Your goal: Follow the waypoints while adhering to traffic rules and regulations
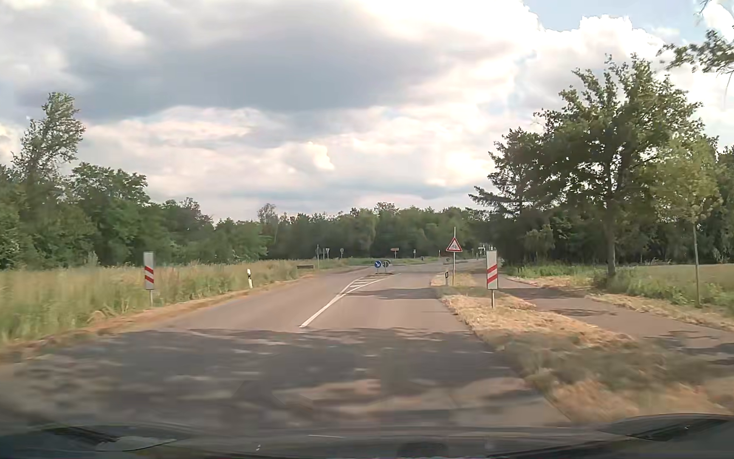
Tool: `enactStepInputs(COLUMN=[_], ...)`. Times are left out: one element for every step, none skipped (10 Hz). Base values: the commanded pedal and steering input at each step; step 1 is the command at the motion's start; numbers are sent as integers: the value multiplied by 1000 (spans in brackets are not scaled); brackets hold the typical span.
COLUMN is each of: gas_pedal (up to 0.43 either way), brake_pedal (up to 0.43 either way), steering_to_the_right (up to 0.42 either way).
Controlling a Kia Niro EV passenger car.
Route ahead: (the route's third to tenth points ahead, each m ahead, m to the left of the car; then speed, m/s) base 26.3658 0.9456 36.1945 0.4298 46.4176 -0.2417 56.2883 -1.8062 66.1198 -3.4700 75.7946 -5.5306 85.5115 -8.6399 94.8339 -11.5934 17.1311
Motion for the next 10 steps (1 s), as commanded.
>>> enactStepInputs(gas_pedal=[28, 110, 110, 110, 110, 110, 110, 110, 110, 110], brake_pedal=[0, 0, 0, 0, 0, 0, 0, 0, 0, 0], steering_to_the_right=[4, 5, 7, 9, 11, 12, 14, 15, 15, 15])
